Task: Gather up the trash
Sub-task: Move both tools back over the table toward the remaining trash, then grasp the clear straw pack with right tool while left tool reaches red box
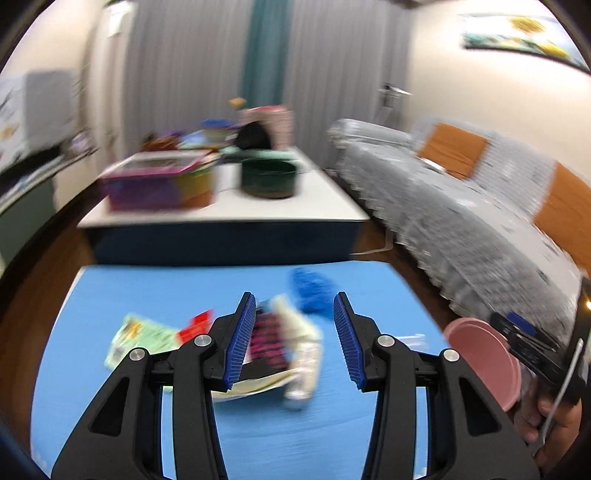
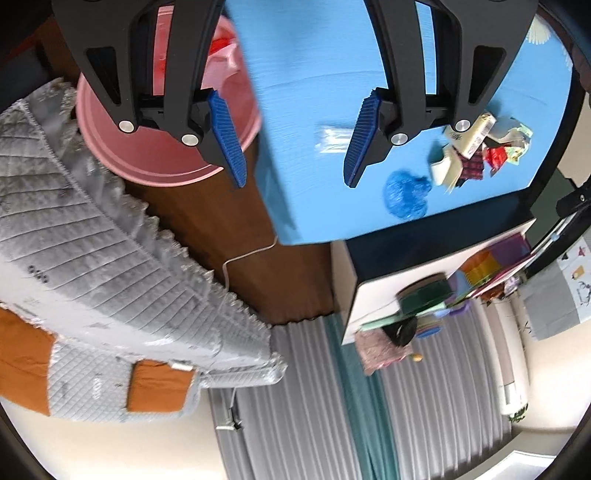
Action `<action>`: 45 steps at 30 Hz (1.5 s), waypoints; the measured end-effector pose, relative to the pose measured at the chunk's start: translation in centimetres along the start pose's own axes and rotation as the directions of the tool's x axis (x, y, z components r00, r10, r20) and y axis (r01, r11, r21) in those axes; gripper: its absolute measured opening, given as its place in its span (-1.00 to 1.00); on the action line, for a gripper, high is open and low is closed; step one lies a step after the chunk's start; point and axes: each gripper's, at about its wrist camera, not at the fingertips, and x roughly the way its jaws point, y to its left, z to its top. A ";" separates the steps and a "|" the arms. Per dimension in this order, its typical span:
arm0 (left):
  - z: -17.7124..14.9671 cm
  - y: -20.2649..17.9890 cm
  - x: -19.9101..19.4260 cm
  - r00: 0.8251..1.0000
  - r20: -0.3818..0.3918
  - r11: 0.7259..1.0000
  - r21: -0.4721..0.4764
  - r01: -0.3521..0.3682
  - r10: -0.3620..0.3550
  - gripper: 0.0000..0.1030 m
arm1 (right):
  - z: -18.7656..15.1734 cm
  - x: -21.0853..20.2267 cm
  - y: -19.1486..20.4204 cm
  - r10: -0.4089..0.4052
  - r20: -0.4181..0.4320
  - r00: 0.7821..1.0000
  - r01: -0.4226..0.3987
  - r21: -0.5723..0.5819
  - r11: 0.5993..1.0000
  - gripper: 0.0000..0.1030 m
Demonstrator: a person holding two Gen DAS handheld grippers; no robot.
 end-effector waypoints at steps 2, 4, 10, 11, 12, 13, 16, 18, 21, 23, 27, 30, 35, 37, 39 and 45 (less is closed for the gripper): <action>-0.9 2.2 0.5 0.999 -0.013 0.997 -0.058 -0.045 0.044 -0.15 | -0.3 0.9 0.9 0.011 -0.019 1.000 -0.011 -0.004 1.000 0.08; -1.8 4.1 1.2 0.996 -0.038 0.990 -0.111 -0.087 0.083 -0.15 | -0.6 2.0 1.7 0.019 -0.042 0.999 -0.019 -0.005 1.000 0.09; -3.0 7.4 2.7 0.986 -0.089 0.975 -0.161 -0.154 0.142 -0.15 | -1.5 5.8 2.9 0.020 -0.134 0.991 -0.017 0.022 1.000 0.11; -3.1 7.8 3.1 0.984 -0.100 0.973 -0.164 -0.163 0.148 -0.15 | -1.7 6.7 3.0 0.017 -0.154 0.988 -0.012 0.031 0.999 0.12; -3.4 8.2 3.4 0.983 -0.110 0.972 -0.168 -0.166 0.149 -0.14 | -1.8 7.2 3.0 0.015 -0.166 0.986 -0.009 0.038 0.999 0.12; -3.6 8.2 3.8 0.982 -0.121 0.971 -0.172 -0.165 0.145 -0.13 | -1.9 7.7 3.0 0.013 -0.176 0.984 -0.005 0.045 0.999 0.14; -4.0 8.2 4.9 0.980 -0.151 0.973 -0.168 -0.156 0.131 0.00 | -2.2 9.2 2.9 0.005 -0.207 0.978 0.009 0.067 0.998 0.20; -4.2 7.9 5.6 0.978 -0.162 0.978 -0.140 -0.158 0.135 0.09 | -2.3 10.2 2.8 0.004 -0.232 0.973 0.015 0.078 0.997 0.22; -4.3 7.5 6.7 0.972 -0.181 0.981 -0.098 -0.167 0.147 0.13 | -2.7 11.4 2.8 0.004 -0.263 0.965 0.020 0.086 0.996 0.24; -4.5 7.6 7.3 0.967 -0.194 0.979 -0.079 -0.186 0.168 0.13 | -2.9 12.0 3.1 0.007 -0.276 0.961 0.016 0.078 0.997 0.24; -4.8 7.8 8.5 0.958 -0.233 0.980 -0.066 -0.187 0.167 0.13 | -3.2 12.6 3.7 0.010 -0.296 0.955 0.004 0.048 0.999 0.24; -5.1 7.9 9.0 0.951 -0.260 0.980 -0.061 -0.187 0.166 0.13 | -3.3 12.7 4.0 0.003 -0.303 0.953 0.005 0.027 1.000 0.26; -5.4 8.0 9.4 0.943 -0.291 0.981 -0.056 -0.185 0.161 0.13 | -3.5 12.4 4.6 -0.003 -0.310 0.951 0.002 -0.004 1.000 0.24; -5.6 8.0 9.3 0.939 -0.302 0.980 -0.051 -0.190 0.166 0.13 | -3.5 12.4 4.8 -0.006 -0.313 0.950 0.000 -0.017 1.000 0.16; -5.7 7.9 9.2 0.935 -0.312 0.980 -0.046 -0.194 0.171 0.12 | -3.6 12.2 5.0 -0.004 -0.318 0.948 -0.005 -0.028 1.000 0.07; -6.2 8.1 9.2 0.918 -0.349 0.977 -0.036 -0.212 0.187 0.11 | -3.9 11.8 5.0 0.029 -0.339 0.940 -0.045 -0.037 0.998 -0.47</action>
